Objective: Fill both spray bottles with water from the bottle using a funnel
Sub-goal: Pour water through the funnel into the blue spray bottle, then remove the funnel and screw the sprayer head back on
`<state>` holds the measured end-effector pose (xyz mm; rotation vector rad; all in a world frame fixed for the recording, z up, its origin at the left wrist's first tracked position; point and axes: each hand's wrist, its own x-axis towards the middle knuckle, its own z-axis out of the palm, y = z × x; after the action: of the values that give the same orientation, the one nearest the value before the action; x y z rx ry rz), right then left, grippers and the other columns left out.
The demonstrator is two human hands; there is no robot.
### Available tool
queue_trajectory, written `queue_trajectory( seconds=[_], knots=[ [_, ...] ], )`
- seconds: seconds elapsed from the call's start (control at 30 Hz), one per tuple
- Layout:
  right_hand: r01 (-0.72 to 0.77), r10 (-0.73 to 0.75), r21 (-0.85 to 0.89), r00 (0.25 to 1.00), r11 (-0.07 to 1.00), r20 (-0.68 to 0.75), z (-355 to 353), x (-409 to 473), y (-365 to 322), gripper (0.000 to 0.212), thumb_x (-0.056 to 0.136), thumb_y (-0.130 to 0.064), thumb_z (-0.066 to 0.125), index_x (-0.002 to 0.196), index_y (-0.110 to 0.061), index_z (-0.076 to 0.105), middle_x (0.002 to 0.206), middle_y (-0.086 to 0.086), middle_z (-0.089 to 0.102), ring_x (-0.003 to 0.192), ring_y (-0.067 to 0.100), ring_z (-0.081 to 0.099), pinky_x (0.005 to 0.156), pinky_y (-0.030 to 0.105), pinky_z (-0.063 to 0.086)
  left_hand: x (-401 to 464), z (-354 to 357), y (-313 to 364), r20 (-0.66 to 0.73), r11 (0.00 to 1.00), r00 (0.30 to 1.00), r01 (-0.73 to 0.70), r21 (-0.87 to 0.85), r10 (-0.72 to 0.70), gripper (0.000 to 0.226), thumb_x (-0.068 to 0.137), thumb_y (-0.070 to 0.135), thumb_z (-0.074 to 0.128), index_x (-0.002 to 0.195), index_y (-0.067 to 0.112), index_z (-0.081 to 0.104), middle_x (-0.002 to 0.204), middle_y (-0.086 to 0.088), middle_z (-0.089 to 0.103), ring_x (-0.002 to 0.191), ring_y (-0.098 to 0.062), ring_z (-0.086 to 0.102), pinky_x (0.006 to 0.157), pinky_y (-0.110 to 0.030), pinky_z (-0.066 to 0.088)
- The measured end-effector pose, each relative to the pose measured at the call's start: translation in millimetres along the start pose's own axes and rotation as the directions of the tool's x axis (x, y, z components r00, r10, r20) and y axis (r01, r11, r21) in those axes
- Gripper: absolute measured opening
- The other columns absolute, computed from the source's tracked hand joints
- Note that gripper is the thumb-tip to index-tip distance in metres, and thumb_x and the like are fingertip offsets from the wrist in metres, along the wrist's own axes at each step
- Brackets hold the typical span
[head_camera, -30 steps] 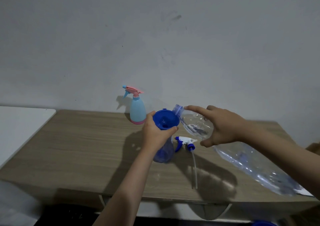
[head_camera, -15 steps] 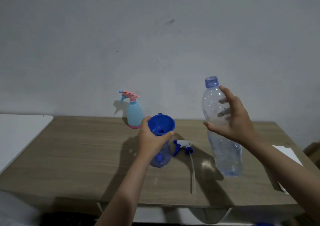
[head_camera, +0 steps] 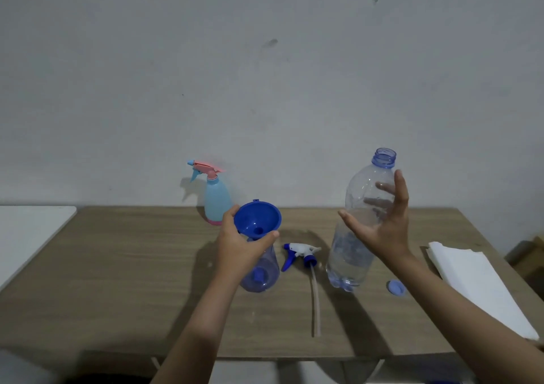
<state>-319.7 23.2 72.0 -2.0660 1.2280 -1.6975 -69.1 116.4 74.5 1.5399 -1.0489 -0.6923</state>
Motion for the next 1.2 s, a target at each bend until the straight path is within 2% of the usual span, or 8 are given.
queue_trajectory(
  seconds=[0.1,0.23,0.47,0.57,0.63,0.77,0.97,1.2],
  knots=[
    [-0.003,0.003,0.015,1.0,1.0,-0.008,1,-2,6,0.12,0.063,-0.045,0.082,0.149,-0.029,0.0,0.13,0.015,0.039,0.113,0.029,0.056,0.091,0.037,0.054,0,1,0,-0.005,1.0,1.0,-0.006,-0.016,0.005,0.078,0.065,0.025,0.086,0.127,0.026,0.039,0.12,0.003,0.052,0.11,-0.018,0.053,0.085,-0.027,0.045],
    [-0.006,0.005,-0.031,1.0,1.0,-0.003,2,-11,9,0.116,0.064,-0.052,0.078,0.146,-0.017,0.005,0.136,0.011,0.032,0.121,0.017,0.047,0.099,0.028,0.047,0,3,1,-0.003,0.999,1.0,-0.011,-0.039,0.011,0.074,0.065,0.023,0.086,0.12,0.031,0.037,0.118,0.004,0.053,0.109,-0.018,0.055,0.082,-0.025,0.045],
    [0.252,-0.356,-0.376,0.903,0.892,-0.239,-2,-9,-18,0.104,0.064,-0.064,0.073,0.137,-0.013,0.019,0.139,0.017,0.024,0.134,0.036,0.027,0.105,0.065,0.027,0,1,1,0.01,1.0,1.0,0.01,0.022,-0.01,0.105,0.064,0.033,0.085,0.146,0.025,0.02,0.134,0.003,0.049,0.119,-0.014,0.049,0.089,-0.025,0.038],
    [0.513,-0.569,-0.276,0.802,0.813,-0.183,10,-3,-54,0.086,0.067,-0.043,0.078,0.131,-0.012,0.029,0.129,0.019,0.037,0.128,0.034,0.039,0.094,0.073,0.031,-3,-1,1,0.02,0.999,1.0,0.014,0.038,-0.014,0.113,0.062,0.032,0.086,0.148,0.023,0.013,0.123,0.011,0.046,0.113,-0.005,0.045,0.089,-0.023,0.035],
    [0.584,-0.585,-0.048,0.811,0.81,-0.019,25,3,-82,0.073,0.07,-0.028,0.079,0.128,-0.008,0.039,0.121,0.019,0.05,0.116,0.032,0.051,0.089,0.062,0.043,-1,-2,-7,0.026,0.999,0.999,0.021,0.028,-0.022,0.116,0.059,0.031,0.089,0.147,0.021,0.014,0.124,0.01,0.046,0.117,-0.005,0.045,0.093,-0.023,0.036],
    [0.274,-0.205,-0.026,0.776,0.961,0.597,64,22,-124,0.077,0.075,-0.044,0.073,0.14,-0.024,0.037,0.131,0.004,0.047,0.118,0.024,0.047,0.093,0.044,0.048,3,-2,-31,0.053,0.995,0.994,0.095,0.032,-0.097,0.088,0.058,0.025,0.09,0.132,0.021,0.042,0.125,0.007,0.054,0.116,-0.011,0.051,0.089,-0.025,0.042],
    [0.325,0.267,-0.357,0.29,0.876,0.919,119,54,-131,0.099,0.067,-0.049,0.08,0.146,-0.038,0.022,0.139,0.002,0.036,0.122,0.027,0.042,0.094,0.038,0.043,4,6,-48,0.099,0.964,0.973,0.188,0.189,-0.209,0.05,0.067,0.024,0.084,0.109,0.02,0.057,0.099,0.011,0.059,0.088,-0.008,0.055,0.06,-0.016,0.039],
    [0.221,0.247,-0.349,0.385,0.911,0.889,108,68,-130,0.08,0.068,-0.038,0.079,0.136,-0.042,0.036,0.12,-0.001,0.04,0.1,0.021,0.049,0.084,0.034,0.048,7,-15,-64,0.078,0.963,0.986,0.123,0.241,-0.145,0.052,0.063,0.028,0.085,0.108,0.022,0.06,0.103,0.008,0.063,0.091,-0.008,0.057,0.07,-0.018,0.039]
  ],
)
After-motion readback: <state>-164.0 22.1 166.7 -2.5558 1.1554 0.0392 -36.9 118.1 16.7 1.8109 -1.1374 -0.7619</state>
